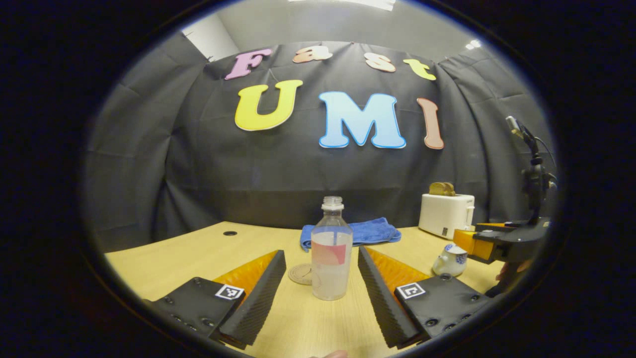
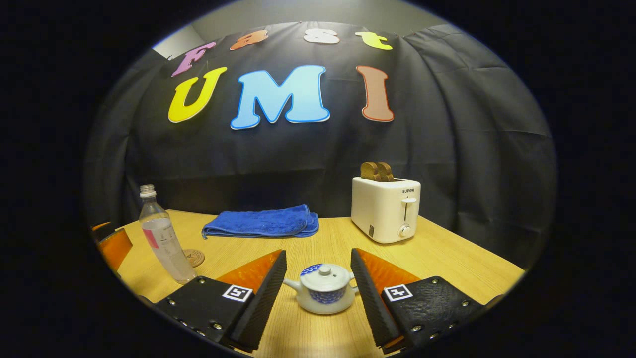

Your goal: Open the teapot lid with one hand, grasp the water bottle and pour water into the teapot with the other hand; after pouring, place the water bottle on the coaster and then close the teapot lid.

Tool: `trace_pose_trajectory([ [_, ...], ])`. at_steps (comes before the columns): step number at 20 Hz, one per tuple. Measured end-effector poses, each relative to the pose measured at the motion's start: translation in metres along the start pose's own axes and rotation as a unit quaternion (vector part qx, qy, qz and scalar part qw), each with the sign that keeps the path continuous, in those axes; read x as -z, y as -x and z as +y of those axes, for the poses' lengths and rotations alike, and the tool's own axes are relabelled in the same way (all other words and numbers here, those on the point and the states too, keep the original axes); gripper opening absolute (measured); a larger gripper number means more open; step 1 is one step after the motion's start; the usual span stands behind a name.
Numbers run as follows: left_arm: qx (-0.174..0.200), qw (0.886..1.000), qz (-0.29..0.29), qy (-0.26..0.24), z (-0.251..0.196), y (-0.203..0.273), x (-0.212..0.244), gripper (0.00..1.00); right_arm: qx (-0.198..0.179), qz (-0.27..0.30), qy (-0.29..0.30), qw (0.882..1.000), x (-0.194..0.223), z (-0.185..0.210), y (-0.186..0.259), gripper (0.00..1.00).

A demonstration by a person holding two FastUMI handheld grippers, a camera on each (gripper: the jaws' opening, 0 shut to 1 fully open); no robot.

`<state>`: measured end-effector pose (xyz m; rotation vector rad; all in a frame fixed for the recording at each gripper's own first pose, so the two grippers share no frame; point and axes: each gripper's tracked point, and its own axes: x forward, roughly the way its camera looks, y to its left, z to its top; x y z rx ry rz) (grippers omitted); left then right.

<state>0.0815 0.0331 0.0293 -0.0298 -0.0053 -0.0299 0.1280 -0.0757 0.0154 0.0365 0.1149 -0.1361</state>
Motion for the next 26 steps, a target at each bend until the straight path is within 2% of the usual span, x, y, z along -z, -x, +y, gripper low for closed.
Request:
trace_pose_trajectory([
  [1, -0.001, 1.0, -0.002, -0.003, 0.001, -0.002, -0.001, 0.99, 0.002, 0.003, -0.004, 1.0, 0.002, -0.002, -0.007, 0.68],
  [3, 0.0, 1.0, 0.0, -0.002, 0.0, -0.005, 0.0, 0.99, 0.016, 0.008, 0.007, 1.0, 0.004, -0.008, -0.017, 0.65],
  [4, 0.001, 1.0, 0.003, 0.002, 0.0, -0.007, 0.003, 0.99, 0.018, 0.009, 0.009, 1.0, 0.004, -0.01, -0.02, 0.48],
  [5, 0.002, 1.0, 0.007, 0.004, 0.0, -0.01, 0.005, 0.99, 0.017, 0.013, 0.011, 1.0, 0.007, -0.008, -0.022, 0.39],
  [8, 0.0, 1.0, 0.016, 0.007, 0.003, -0.015, 0.01, 0.99, 0.019, 0.036, 0.02, 0.999, 0.022, -0.008, -0.028, 0.39],
  [11, -0.001, 1.0, 0.023, 0.013, 0.005, -0.018, 0.016, 0.99, 0.02, 0.03, 0.026, 0.999, 0.022, -0.005, -0.022, 0.39],
  [12, 0.0, 1.0, 0.025, 0.015, 0.005, -0.019, 0.017, 0.99, 0.022, 0.032, 0.037, 0.999, 0.022, -0.006, -0.024, 0.12],
  [16, 0.0, 0.999, 0.032, 0.023, 0.007, -0.021, 0.022, 0.99, 0.018, 0.025, 0.039, 0.999, 0.019, -0.006, -0.028, 0.12],
  [17, 0.0, 0.999, 0.032, 0.022, 0.008, -0.022, 0.022, 0.99, 0.019, 0.025, 0.04, 0.999, 0.02, -0.005, -0.029, 0.05],
  [19, 0.002, 0.999, 0.033, 0.019, 0.007, -0.022, 0.022, 0.99, 0.016, 0.02, 0.053, 0.998, 0.018, -0.004, -0.026, 0.05],
  [24, 0.016, 0.999, 0.03, 0.022, -0.004, -0.027, 0.019, 0.99, 0.011, -0.03, 0.052, 0.998, -0.014, 0.002, -0.01, 0.05],
  [26, 0.021, 0.998, 0.031, 0.04, -0.009, -0.031, 0.019, 0.99, -0.012, -0.037, 0.056, 0.998, -0.018, 0.016, 0.006, 0.05],
])
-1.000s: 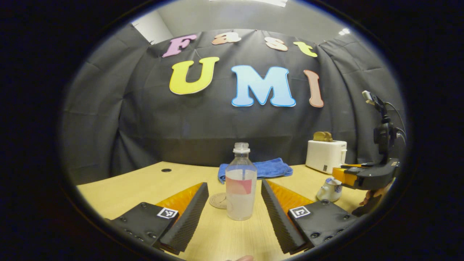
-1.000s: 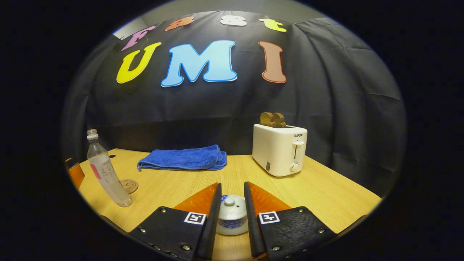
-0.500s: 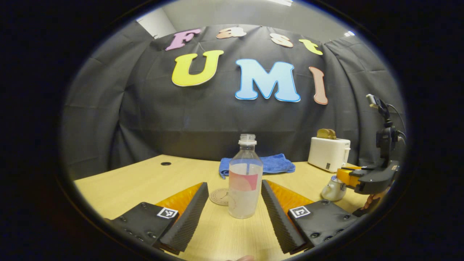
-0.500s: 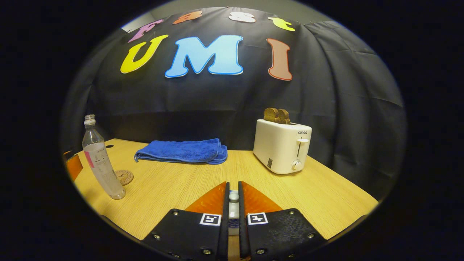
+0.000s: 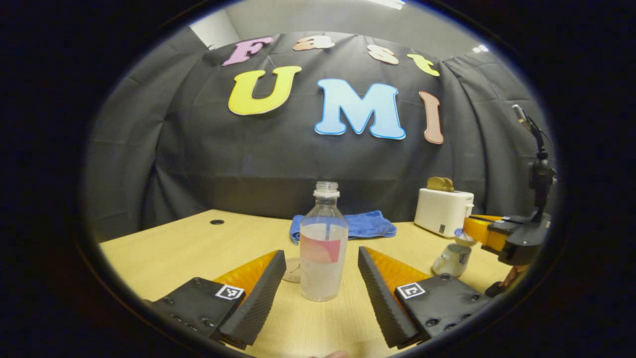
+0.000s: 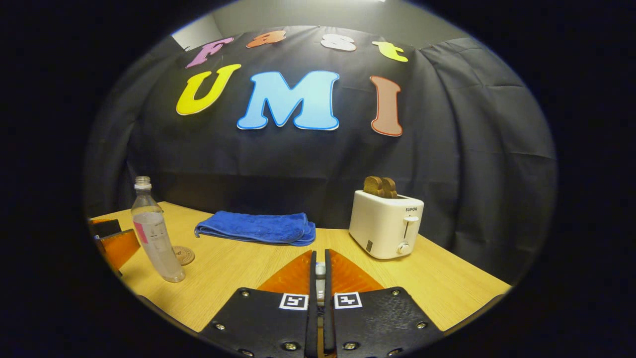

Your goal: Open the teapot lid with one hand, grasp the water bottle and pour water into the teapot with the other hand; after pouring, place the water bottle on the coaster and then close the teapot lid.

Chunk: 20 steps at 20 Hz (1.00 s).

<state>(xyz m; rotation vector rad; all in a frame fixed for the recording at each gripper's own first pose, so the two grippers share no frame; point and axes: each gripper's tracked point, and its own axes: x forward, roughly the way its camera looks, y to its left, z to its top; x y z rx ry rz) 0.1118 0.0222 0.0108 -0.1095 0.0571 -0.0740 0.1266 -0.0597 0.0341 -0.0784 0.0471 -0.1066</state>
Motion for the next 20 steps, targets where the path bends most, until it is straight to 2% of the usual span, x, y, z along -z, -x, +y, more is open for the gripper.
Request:
trace_pose_trajectory([
  [5, -0.005, 1.0, -0.002, -0.007, 0.001, -0.025, -0.002, 0.99, -0.042, -0.012, 0.017, 0.999, 0.002, 0.029, 0.033, 0.05],
  [8, -0.008, 0.999, -0.003, -0.034, -0.001, -0.044, -0.002, 0.99, -0.055, -0.011, 0.042, 0.998, 0.012, 0.039, 0.046, 0.05],
  [19, -0.012, 0.999, -0.003, -0.047, 0.002, -0.087, 0.011, 0.99, -0.064, -0.015, 0.032, 0.997, 0.015, 0.039, 0.055, 0.05],
  [20, -0.014, 0.999, -0.003, -0.048, 0.003, -0.085, 0.01, 0.96, -0.066, -0.018, 0.032, 0.997, 0.013, 0.041, 0.058, 0.05],
])
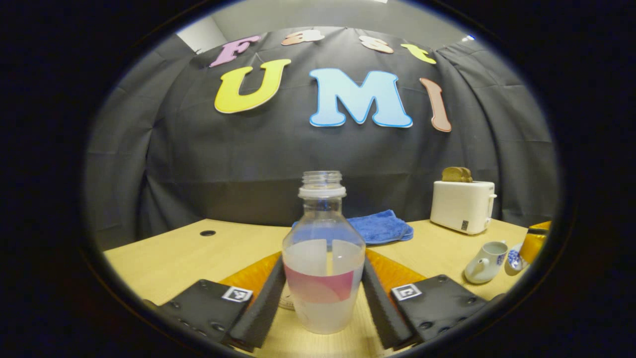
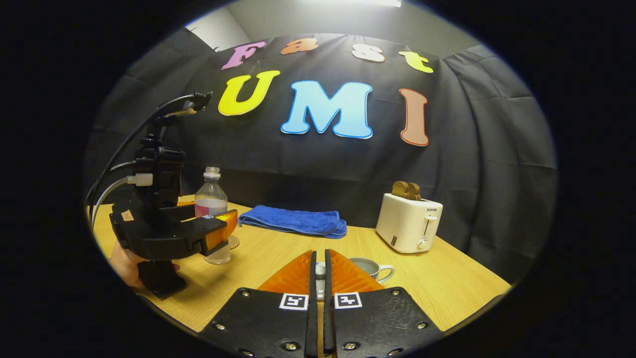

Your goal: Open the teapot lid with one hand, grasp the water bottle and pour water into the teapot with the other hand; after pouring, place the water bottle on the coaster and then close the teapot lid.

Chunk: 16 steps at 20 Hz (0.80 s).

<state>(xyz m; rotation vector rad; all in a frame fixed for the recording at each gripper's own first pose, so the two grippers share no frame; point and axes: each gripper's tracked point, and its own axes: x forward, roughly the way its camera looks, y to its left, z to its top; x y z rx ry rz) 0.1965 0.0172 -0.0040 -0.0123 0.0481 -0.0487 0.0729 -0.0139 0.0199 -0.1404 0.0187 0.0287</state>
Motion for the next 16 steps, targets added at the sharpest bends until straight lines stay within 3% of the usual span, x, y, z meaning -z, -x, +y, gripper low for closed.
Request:
trace_pose_trajectory([
  [3, -0.001, 1.0, 0.004, -0.005, 0.001, 0.0, 0.001, 0.87, -0.005, -0.008, -0.001, 1.0, -0.003, 0.003, 0.011, 0.05],
  [12, 0.005, 1.0, 0.004, -0.016, -0.008, 0.008, -0.007, 0.87, -0.002, -0.015, -0.027, 1.0, -0.005, -0.006, 0.067, 0.05],
  [16, 0.023, 0.998, -0.008, -0.063, -0.03, 0.014, -0.021, 0.87, 0.017, -0.008, -0.029, 0.999, 0.0, -0.021, 0.1, 0.05],
])
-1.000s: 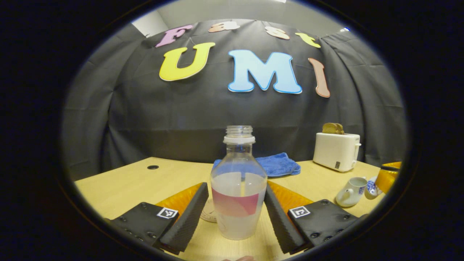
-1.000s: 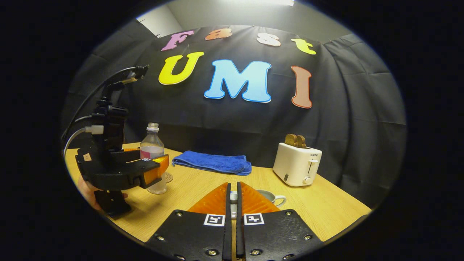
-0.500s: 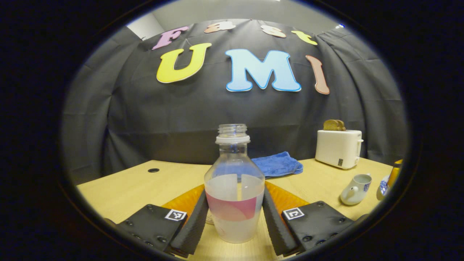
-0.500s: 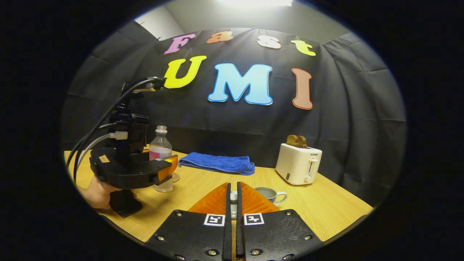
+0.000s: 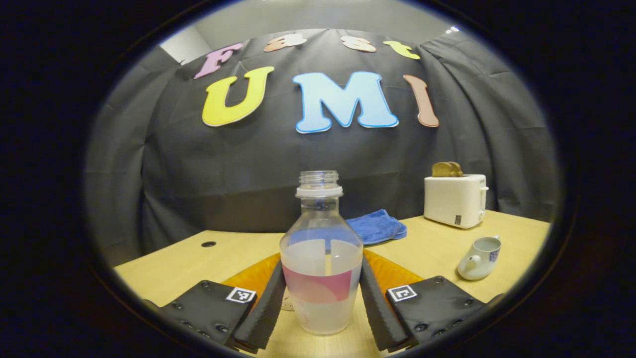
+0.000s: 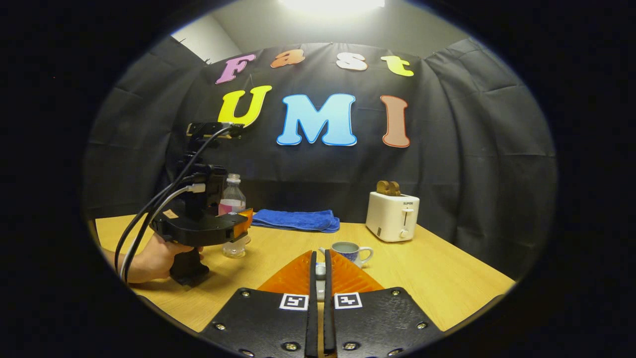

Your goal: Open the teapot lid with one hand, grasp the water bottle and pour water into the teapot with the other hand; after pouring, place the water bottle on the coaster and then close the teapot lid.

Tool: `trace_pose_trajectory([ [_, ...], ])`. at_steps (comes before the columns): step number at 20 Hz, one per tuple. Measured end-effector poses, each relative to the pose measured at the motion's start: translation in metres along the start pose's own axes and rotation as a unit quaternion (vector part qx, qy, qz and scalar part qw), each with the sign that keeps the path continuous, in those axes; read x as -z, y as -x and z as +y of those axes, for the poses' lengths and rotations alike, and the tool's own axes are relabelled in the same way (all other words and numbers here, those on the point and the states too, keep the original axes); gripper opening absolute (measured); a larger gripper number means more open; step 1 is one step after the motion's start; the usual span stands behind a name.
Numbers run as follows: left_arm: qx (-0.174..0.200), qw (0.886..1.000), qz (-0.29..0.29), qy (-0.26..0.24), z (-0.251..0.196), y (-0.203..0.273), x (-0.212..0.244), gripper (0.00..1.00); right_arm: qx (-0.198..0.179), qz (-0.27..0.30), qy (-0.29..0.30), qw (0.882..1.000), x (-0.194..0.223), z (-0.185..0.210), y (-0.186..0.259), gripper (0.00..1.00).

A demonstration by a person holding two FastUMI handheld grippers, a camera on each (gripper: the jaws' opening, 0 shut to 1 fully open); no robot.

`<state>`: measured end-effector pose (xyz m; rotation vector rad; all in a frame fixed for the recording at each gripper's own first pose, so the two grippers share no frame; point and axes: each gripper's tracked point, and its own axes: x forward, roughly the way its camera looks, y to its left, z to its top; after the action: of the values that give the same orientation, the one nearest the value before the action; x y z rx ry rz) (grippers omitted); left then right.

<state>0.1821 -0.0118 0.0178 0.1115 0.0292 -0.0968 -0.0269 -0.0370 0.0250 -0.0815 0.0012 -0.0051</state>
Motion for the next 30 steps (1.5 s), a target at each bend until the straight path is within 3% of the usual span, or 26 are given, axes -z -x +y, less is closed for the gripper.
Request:
trace_pose_trajectory([
  [2, 0.012, 0.999, 0.002, -0.042, -0.016, -0.001, -0.003, 0.87, 0.003, 0.007, -0.005, 1.0, 0.004, -0.005, 0.019, 0.05],
  [4, 0.024, 0.989, 0.002, -0.143, -0.046, -0.003, -0.009, 0.87, 0.011, 0.011, -0.002, 1.0, 0.009, -0.011, 0.036, 0.05],
  [6, 0.041, 0.982, 0.007, -0.184, -0.068, -0.004, -0.006, 0.87, 0.012, 0.016, -0.007, 1.0, 0.013, -0.014, 0.043, 0.05],
  [7, 0.047, 0.972, 0.012, -0.232, -0.082, -0.006, -0.002, 0.87, 0.014, 0.021, -0.009, 1.0, 0.018, -0.018, 0.049, 0.05],
  [10, 0.054, 0.952, 0.024, -0.302, -0.096, -0.015, 0.006, 0.87, 0.02, 0.025, -0.016, 0.999, 0.023, -0.027, 0.057, 0.05],
  [15, 0.055, 0.929, 0.038, -0.364, -0.099, -0.017, 0.011, 0.87, 0.023, 0.029, -0.022, 0.999, 0.028, -0.032, 0.059, 0.05],
  [22, 0.072, 0.885, 0.038, -0.458, -0.123, -0.022, 0.016, 0.87, 0.036, 0.034, -0.022, 0.999, 0.033, -0.04, 0.059, 0.05],
  [30, 0.094, 0.801, 0.032, -0.59, -0.157, -0.022, 0.025, 0.86, 0.044, 0.041, -0.035, 0.998, 0.038, -0.049, 0.06, 0.05],
])
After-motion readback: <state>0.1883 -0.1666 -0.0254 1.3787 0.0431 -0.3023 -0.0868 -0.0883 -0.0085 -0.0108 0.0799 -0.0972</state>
